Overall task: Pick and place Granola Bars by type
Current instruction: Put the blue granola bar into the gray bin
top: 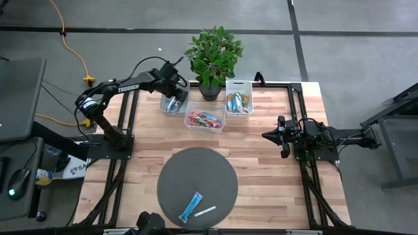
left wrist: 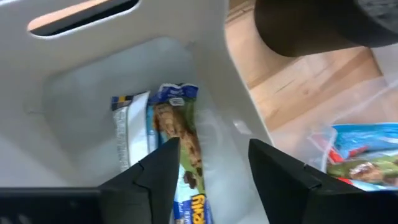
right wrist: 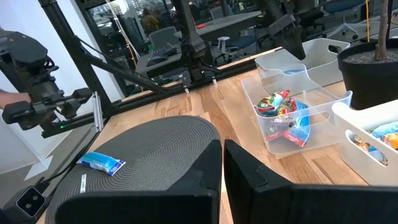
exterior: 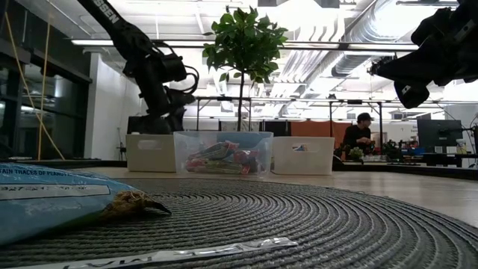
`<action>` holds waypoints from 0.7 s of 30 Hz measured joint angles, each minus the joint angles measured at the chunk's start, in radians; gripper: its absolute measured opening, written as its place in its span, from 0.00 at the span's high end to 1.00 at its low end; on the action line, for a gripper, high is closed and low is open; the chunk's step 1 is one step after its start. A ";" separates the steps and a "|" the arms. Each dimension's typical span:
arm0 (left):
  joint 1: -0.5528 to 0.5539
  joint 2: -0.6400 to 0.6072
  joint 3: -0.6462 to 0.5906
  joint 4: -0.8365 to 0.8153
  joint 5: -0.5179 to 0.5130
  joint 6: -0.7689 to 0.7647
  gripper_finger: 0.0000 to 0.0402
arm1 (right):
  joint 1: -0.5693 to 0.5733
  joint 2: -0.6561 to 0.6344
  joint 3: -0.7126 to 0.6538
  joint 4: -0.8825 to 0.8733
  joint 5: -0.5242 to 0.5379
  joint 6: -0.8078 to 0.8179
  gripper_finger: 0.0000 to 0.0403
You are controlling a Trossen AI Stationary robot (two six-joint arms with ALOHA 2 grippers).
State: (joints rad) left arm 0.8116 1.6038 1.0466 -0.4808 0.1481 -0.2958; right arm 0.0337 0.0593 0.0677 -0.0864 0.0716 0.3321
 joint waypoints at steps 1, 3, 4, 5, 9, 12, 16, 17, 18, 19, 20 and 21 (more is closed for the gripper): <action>0.000 -0.005 0.000 0.000 0.008 0.000 0.53 | 0.000 0.000 0.000 0.000 0.000 0.000 1.00; 0.000 -0.018 0.000 0.006 0.034 0.000 0.51 | 0.000 0.000 0.000 0.000 0.000 0.000 1.00; 0.000 -0.026 0.000 0.007 0.043 0.000 0.51 | 0.000 0.000 0.000 0.000 0.000 0.000 1.00; 0.000 -0.037 0.000 0.007 0.054 0.000 0.50 | 0.000 0.000 0.000 0.000 0.000 0.000 1.00; 0.000 -0.101 0.000 0.009 0.061 0.004 0.50 | 0.000 0.000 0.000 0.000 0.000 0.000 1.00; 0.000 -0.163 0.000 0.005 0.061 0.004 0.50 | 0.000 0.000 0.000 0.000 0.000 0.000 1.00; 0.000 -0.261 0.000 -0.015 0.097 0.003 0.50 | 0.000 0.000 0.000 0.000 0.000 0.000 1.00; 0.000 -0.285 0.000 -0.023 0.111 0.004 0.50 | 0.000 0.000 0.000 0.000 0.000 0.000 1.00; 0.000 -0.311 0.000 -0.033 0.125 0.003 0.50 | 0.000 0.000 0.000 0.000 0.000 0.000 1.00; 0.000 -0.335 0.000 -0.044 0.143 0.003 0.50 | 0.000 0.000 0.000 0.000 0.000 0.000 1.00; 0.000 -0.359 0.000 -0.054 0.165 0.003 0.50 | 0.000 0.000 0.000 0.000 0.000 0.000 1.00; 0.000 -0.382 0.000 -0.062 0.189 0.003 0.50 | 0.000 0.000 0.000 0.000 0.000 0.000 1.00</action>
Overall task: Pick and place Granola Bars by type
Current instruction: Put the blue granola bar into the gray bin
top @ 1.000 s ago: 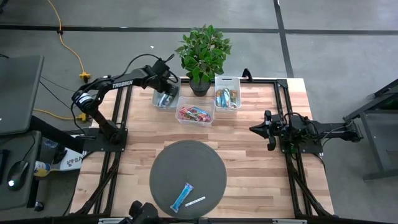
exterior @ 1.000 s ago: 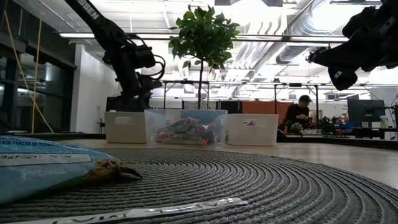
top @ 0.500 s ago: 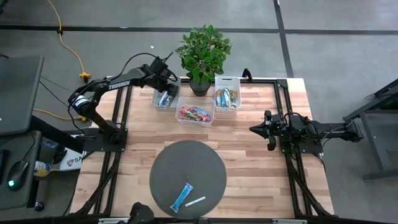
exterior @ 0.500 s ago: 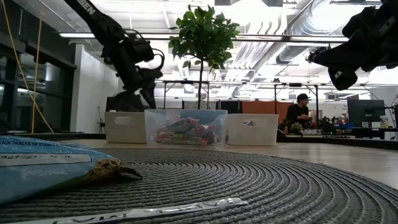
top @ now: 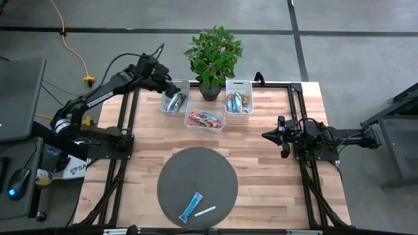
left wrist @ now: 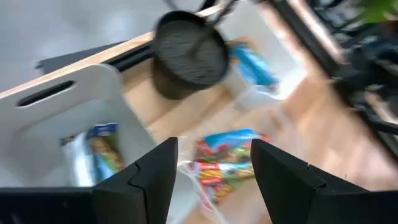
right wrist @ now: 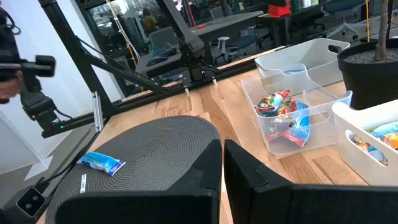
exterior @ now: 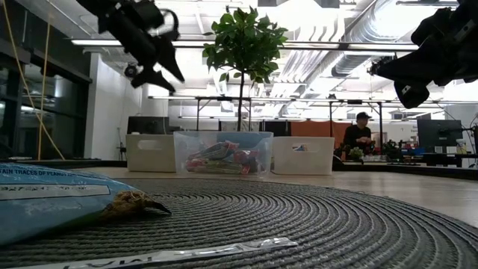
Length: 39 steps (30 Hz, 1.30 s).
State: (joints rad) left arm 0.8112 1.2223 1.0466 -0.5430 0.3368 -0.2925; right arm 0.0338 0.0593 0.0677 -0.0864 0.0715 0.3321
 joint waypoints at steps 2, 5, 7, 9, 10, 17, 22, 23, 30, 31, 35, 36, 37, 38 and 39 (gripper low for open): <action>0.000 -0.041 0.000 -0.015 0.040 -0.007 0.50 | 0.000 0.000 0.000 0.000 0.000 0.000 1.00; -0.001 -0.099 0.000 -0.051 0.085 -0.047 0.50 | 0.000 0.000 0.000 0.000 0.000 0.000 1.00; -0.002 -0.133 0.000 -0.087 0.136 -0.072 0.50 | 0.000 0.000 0.000 0.000 0.000 0.000 1.00; -0.016 -0.166 0.000 -0.133 0.192 -0.081 0.50 | 0.000 0.000 0.000 0.000 0.000 0.000 1.00; -0.032 -0.182 0.000 -0.158 0.213 -0.083 0.50 | 0.000 0.000 0.000 0.000 0.000 0.000 1.00; -0.273 -0.293 -0.001 -0.349 0.068 -0.176 0.50 | 0.000 0.000 0.000 0.000 0.000 0.000 1.00; -0.522 -0.373 -0.001 -0.358 -0.166 -0.370 0.50 | 0.000 0.000 0.000 0.000 0.000 0.000 1.00; -0.571 -0.385 -0.001 -0.358 -0.212 -0.409 0.50 | 0.000 0.000 0.000 0.000 0.000 0.000 1.00; -0.925 -0.409 -0.001 -0.358 -0.476 -0.665 0.50 | 0.000 0.000 0.000 0.000 0.000 0.000 1.00; -0.969 -0.405 -0.001 -0.357 -0.507 -0.698 0.50 | 0.000 0.000 0.000 0.000 0.000 0.000 1.00; -1.137 -0.368 -0.001 -0.339 -0.630 -0.813 0.50 | 0.000 0.000 0.000 0.000 0.000 0.000 1.00; -1.176 -0.358 -0.001 -0.338 -0.655 -0.837 0.50 | 0.000 0.000 0.000 0.000 0.000 0.000 1.00; -1.211 -0.344 -0.001 -0.333 -0.680 -0.862 0.50 | 0.000 0.000 0.000 0.000 0.000 0.000 1.00; -1.243 -0.331 0.000 -0.328 -0.702 -0.888 0.50 | 0.000 0.000 0.000 0.000 0.000 0.000 1.00; -1.275 -0.317 0.000 -0.324 -0.722 -0.912 0.50 | 0.000 0.000 0.000 0.000 0.000 0.000 1.00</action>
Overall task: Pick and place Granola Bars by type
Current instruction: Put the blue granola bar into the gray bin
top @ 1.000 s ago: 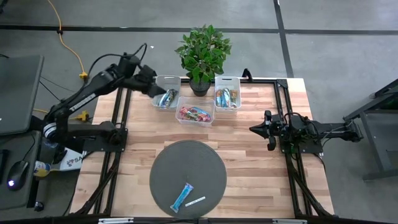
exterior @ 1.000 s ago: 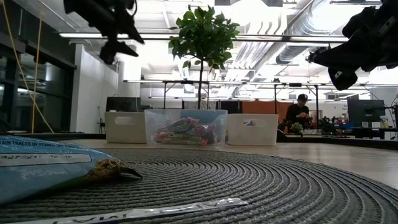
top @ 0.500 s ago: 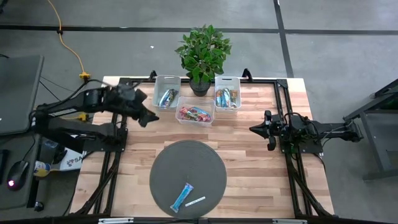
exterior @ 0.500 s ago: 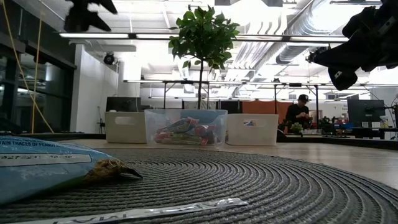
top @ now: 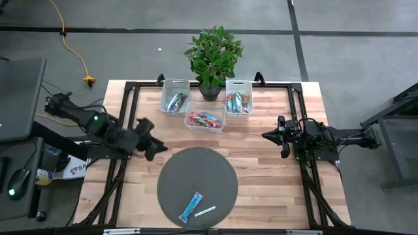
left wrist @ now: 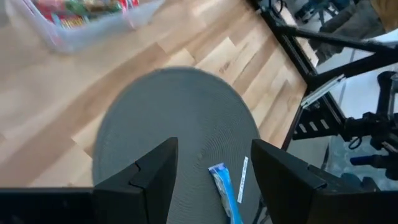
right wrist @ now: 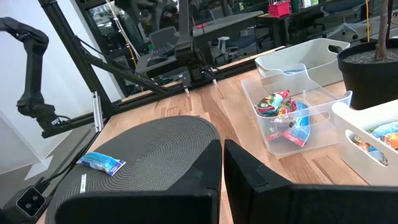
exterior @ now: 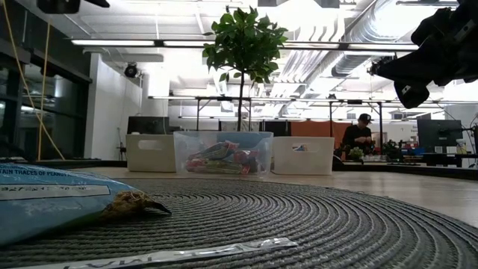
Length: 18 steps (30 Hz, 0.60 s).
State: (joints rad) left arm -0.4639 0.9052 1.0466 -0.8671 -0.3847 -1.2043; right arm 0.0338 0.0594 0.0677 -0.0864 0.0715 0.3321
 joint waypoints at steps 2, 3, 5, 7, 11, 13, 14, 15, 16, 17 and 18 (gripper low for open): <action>-0.059 0.032 0.000 0.010 -0.034 -0.053 0.50 | 0.000 0.000 0.000 0.000 0.000 0.000 1.00; -0.086 0.050 0.000 0.014 -0.050 -0.079 0.50 | 0.000 0.000 0.000 0.000 0.000 0.000 1.00; -0.134 0.085 0.000 0.014 -0.073 -0.135 0.50 | 0.000 0.000 0.000 0.000 0.000 0.000 1.00; -0.175 0.125 0.000 0.014 -0.086 -0.191 0.50 | 0.000 0.000 0.000 0.000 0.000 0.000 1.00; -0.236 0.204 0.000 0.021 -0.094 -0.289 0.50 | 0.000 0.000 0.000 0.000 0.000 0.000 1.00; -0.260 0.244 0.000 0.053 -0.096 -0.319 0.50 | 0.000 0.000 0.000 0.000 0.000 0.000 1.00; -0.269 0.263 0.000 0.070 -0.097 -0.332 0.50 | 0.000 0.000 0.000 0.000 0.000 0.000 1.00; -0.278 0.282 0.000 0.088 -0.097 -0.348 0.50 | 0.000 0.000 0.000 0.000 0.000 0.000 1.00; -0.284 0.302 0.000 0.109 -0.097 -0.365 0.50 | 0.000 0.000 0.000 0.000 0.000 0.000 1.00; -0.287 0.322 0.000 0.130 -0.097 -0.379 0.50 | 0.000 0.000 0.000 0.000 0.000 0.000 1.00; -0.292 0.340 0.000 0.150 -0.098 -0.391 0.50 | 0.000 0.000 0.000 0.000 0.000 0.000 1.00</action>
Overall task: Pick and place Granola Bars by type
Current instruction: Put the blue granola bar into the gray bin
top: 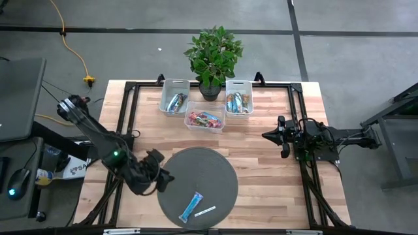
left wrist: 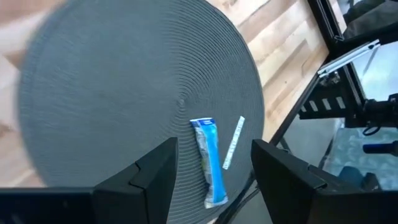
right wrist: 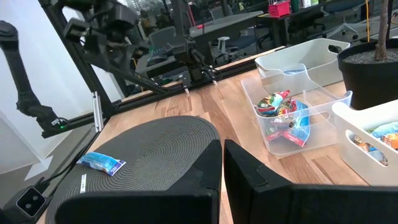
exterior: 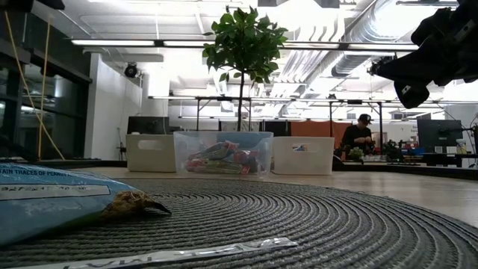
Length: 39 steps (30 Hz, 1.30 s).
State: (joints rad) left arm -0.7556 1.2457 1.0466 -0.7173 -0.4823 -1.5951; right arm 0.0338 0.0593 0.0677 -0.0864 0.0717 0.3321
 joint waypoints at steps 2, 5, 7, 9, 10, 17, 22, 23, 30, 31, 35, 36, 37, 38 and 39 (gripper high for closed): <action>-0.006 0.040 0.000 0.049 -0.002 -0.012 0.50 | 0.000 0.000 0.000 0.000 0.000 0.000 1.00; -0.005 0.104 0.000 0.123 0.003 -0.013 0.50 | 0.000 0.000 0.000 0.000 0.000 0.000 1.00; -0.005 0.150 0.000 0.177 0.022 -0.009 0.50 | 0.000 0.000 0.000 0.000 0.000 0.000 1.00; -0.004 0.194 0.000 0.225 0.048 -0.008 0.50 | 0.000 0.000 0.000 -0.001 0.000 0.000 1.00; -0.004 0.215 0.000 0.259 0.062 -0.008 0.50 | 0.000 0.000 0.000 -0.001 0.000 0.000 1.00; -0.004 0.328 0.000 0.407 0.139 -0.037 0.50 | 0.000 0.000 0.000 0.000 0.000 0.000 1.00; -0.004 0.374 0.000 0.449 0.191 -0.071 0.50 | 0.000 0.000 0.000 0.000 0.000 0.000 1.00; -0.004 0.381 0.000 0.444 0.197 -0.081 0.50 | 0.000 0.000 0.000 0.000 0.000 0.000 1.00; 0.033 0.456 0.104 0.342 0.277 -0.044 0.50 | 0.000 0.000 0.000 -0.001 0.000 0.000 1.00; 0.045 0.478 0.139 0.307 0.297 -0.019 0.50 | 0.000 0.000 0.000 -0.001 0.000 0.000 1.00; 0.086 0.560 0.302 0.116 0.340 0.067 0.50 | 0.000 0.000 0.000 0.000 0.000 0.000 1.00; 0.094 0.582 0.344 0.067 0.344 0.079 0.50 | 0.000 0.000 0.000 0.000 0.000 0.000 1.00; 0.098 0.600 0.382 -0.005 0.344 0.088 0.50 | 0.000 0.000 0.000 -0.001 0.000 0.000 1.00; 0.099 0.622 0.418 -0.067 0.347 0.094 0.50 | 0.000 0.000 0.000 0.000 0.000 0.000 1.00; 0.106 0.646 0.455 -0.108 0.348 0.096 0.50 | 0.000 0.000 0.000 -0.001 0.000 0.000 1.00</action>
State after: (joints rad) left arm -0.6493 1.8914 1.5018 -0.8253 -0.1347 -1.4988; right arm 0.0335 0.0589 0.0681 -0.0872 0.0717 0.3321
